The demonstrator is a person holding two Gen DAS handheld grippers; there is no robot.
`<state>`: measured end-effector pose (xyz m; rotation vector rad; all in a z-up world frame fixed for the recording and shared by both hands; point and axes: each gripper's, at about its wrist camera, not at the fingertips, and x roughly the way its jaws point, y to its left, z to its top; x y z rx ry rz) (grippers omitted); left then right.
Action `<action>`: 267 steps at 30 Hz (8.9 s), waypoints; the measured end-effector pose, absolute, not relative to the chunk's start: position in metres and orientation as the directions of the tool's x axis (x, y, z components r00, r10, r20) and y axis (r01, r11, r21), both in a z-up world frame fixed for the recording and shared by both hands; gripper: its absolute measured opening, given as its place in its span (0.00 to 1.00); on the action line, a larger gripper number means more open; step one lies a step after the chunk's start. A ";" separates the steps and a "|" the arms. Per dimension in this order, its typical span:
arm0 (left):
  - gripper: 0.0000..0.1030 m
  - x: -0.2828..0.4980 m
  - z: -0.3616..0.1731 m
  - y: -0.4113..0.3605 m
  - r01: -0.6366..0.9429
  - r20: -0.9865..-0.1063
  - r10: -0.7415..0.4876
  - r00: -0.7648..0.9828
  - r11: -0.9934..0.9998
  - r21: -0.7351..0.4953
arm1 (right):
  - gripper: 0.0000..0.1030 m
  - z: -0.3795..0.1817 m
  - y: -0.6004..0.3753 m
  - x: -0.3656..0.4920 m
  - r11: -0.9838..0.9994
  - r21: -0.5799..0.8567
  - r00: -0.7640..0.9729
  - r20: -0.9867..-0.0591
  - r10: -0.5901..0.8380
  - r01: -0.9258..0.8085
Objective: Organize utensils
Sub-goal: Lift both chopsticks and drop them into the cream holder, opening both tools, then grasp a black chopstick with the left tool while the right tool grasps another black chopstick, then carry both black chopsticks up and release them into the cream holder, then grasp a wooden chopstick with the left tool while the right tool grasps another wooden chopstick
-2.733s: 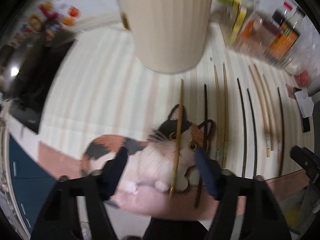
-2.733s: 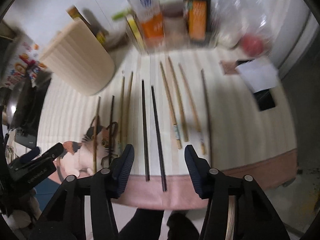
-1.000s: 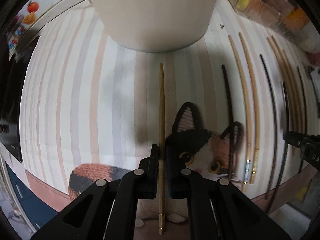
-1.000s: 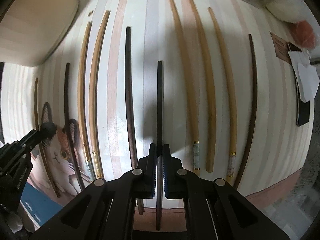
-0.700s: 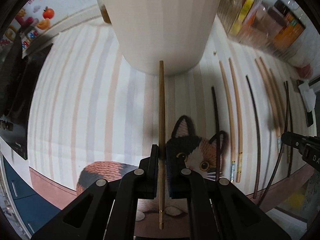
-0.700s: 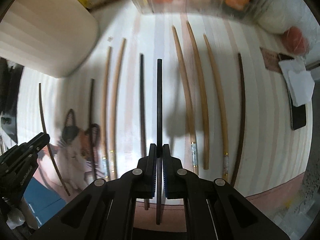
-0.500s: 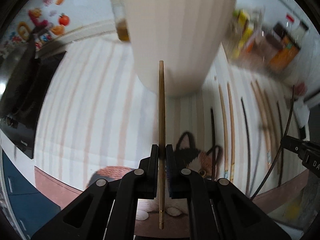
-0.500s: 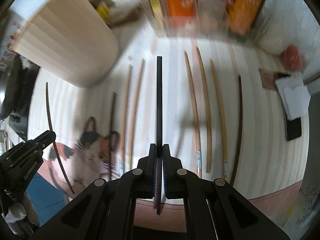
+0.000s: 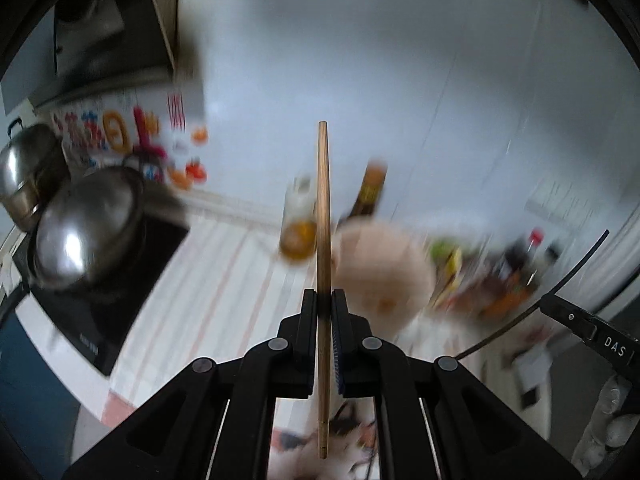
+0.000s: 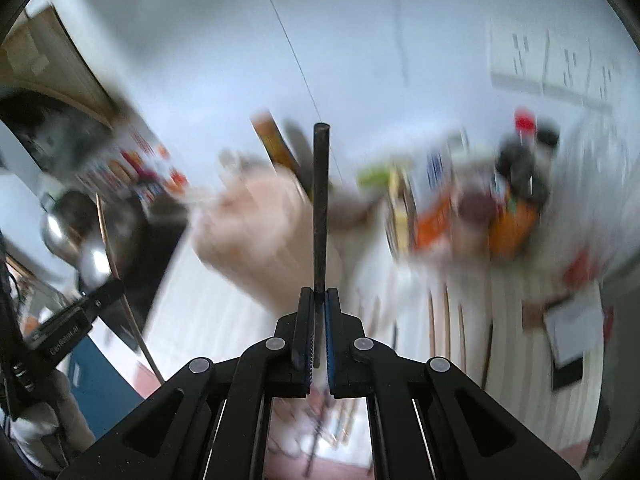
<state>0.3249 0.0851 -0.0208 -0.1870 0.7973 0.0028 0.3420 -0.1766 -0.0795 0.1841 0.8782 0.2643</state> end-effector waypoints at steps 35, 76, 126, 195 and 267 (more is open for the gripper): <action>0.04 0.543 -0.072 0.033 -0.003 -0.745 -0.252 0.617 0.947 -0.322 | 0.05 -0.082 -0.122 0.514 0.952 0.251 0.551 -0.777 0.305 -0.173; 1.00 0.374 -0.102 0.031 -0.084 -0.793 0.005 0.610 0.995 -0.059 | 0.98 -0.120 -0.229 0.386 0.987 0.161 0.613 -0.780 0.130 -0.005; 0.06 0.352 -0.309 0.001 0.033 -0.994 -0.035 0.104 0.999 -0.032 | 0.15 -0.383 -0.202 0.358 0.992 0.073 -0.109 -0.992 0.062 -0.102; 0.02 0.316 -0.024 0.045 -0.029 -0.695 -0.100 0.712 0.985 -0.172 | 0.04 -0.083 -0.186 0.344 0.944 0.237 0.637 -0.697 0.329 -0.228; 0.48 0.394 -0.300 -0.093 0.083 -0.984 0.003 0.178 0.996 0.018 | 0.25 -0.289 -0.324 0.383 0.944 0.296 0.278 -0.928 0.249 0.144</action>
